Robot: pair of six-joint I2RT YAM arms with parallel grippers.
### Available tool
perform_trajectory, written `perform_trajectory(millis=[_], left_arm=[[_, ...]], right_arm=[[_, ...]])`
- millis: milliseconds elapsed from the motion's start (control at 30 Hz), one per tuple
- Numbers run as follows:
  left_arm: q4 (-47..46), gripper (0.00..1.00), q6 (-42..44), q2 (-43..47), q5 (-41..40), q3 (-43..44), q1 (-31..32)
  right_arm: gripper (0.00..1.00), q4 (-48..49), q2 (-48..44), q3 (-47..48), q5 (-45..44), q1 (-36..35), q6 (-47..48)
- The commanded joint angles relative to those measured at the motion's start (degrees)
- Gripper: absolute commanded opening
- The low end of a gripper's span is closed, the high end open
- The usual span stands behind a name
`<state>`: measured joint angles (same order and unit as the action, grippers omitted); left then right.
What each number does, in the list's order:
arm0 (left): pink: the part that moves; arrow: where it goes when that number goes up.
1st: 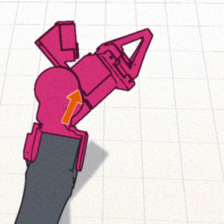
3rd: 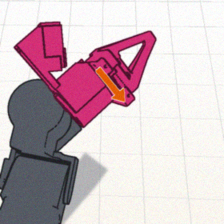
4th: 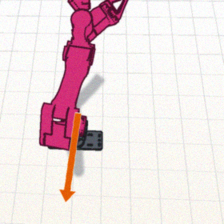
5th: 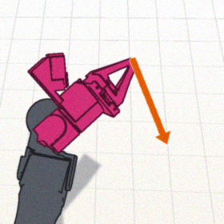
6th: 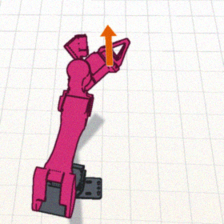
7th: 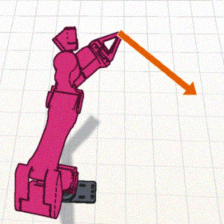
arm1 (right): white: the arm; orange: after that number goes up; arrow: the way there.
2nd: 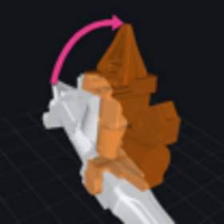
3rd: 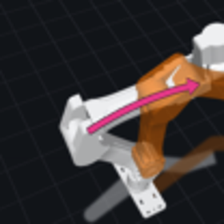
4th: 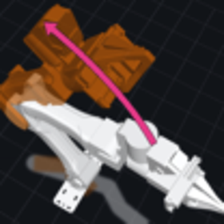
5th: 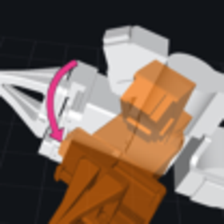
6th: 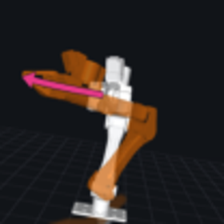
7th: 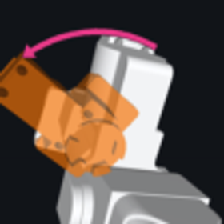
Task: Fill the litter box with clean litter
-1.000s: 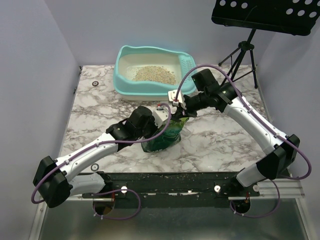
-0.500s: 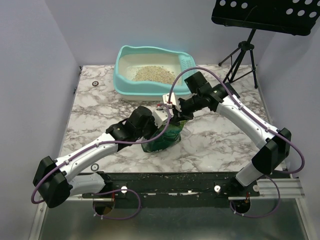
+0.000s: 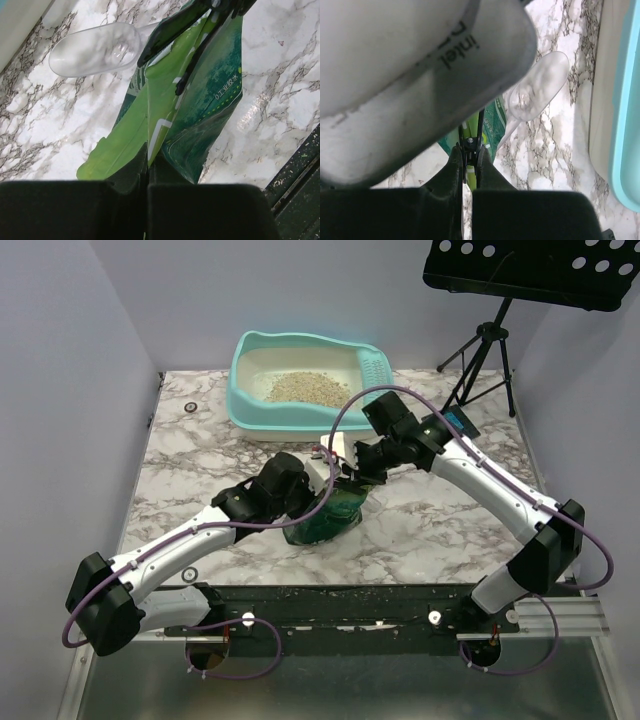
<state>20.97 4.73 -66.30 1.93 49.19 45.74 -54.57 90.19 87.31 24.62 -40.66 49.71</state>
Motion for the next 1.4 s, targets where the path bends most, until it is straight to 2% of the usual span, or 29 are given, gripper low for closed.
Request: perform_trajectory(millis=[0,200,467,600,700,933,1067,1133,1200,1233,1267,1367], left_arm=[[1.62,0.05,1.07,1.79,-1.49,1.17,0.06],[1.27,0.06,0.98,2.49,-2.64,1.00,0.06],[1.35,0.05,0.45,2.76,-2.20,0.91,0.06],[1.35,0.06,0.28,2.93,-2.20,0.91,0.06],[1.27,0.06,0.19,2.93,-2.29,0.73,0.06],[1.35,0.06,0.01,2.41,-2.29,0.82,0.06],[1.35,0.07,-0.07,2.14,-2.29,0.82,0.06],[1.26,0.08,-0.07,2.23,-2.37,0.73,0.06],[1.35,0.09,-0.16,2.23,-2.46,0.73,0.06],[1.27,0.10,-0.16,2.32,-2.37,0.73,0.06],[1.18,0.11,-0.16,2.49,-2.46,0.73,0.06],[1.09,0.14,-0.16,2.76,-2.73,0.64,0.06]], right_arm=[[0.00,-8.10,0.08,-3.46,-10.82,-1.08,-1.55],[0.00,-6.79,-2.83,-8.28,-12.06,-1.08,-2.78],[0.01,-2.92,-2.83,-10.32,-7.14,-1.17,-4.18],[0.14,-1.69,-1.95,-10.75,-2.57,-1.17,-5.85],[0.21,0.85,-1.34,-11.89,-0.54,-1.17,-7.08],[0.30,6.48,-1.34,-13.21,2.89,-1.17,-10.51],[0.36,10.08,-2.47,-14.00,1.40,-1.08,-12.71],[0.47,11.06,-3.44,-14.01,0.52,-1.08,-13.24],[0.75,11.76,-5.19,-13.92,-0.54,-1.08,-13.68],[0.96,12.20,-6.07,-13.92,-0.89,-1.08,-13.77],[1.00,12.46,-7.13,-13.92,-1.85,-1.00,-13.94],[1.00,13.17,-10.03,-13.74,-3.96,-0.91,-15.17]])
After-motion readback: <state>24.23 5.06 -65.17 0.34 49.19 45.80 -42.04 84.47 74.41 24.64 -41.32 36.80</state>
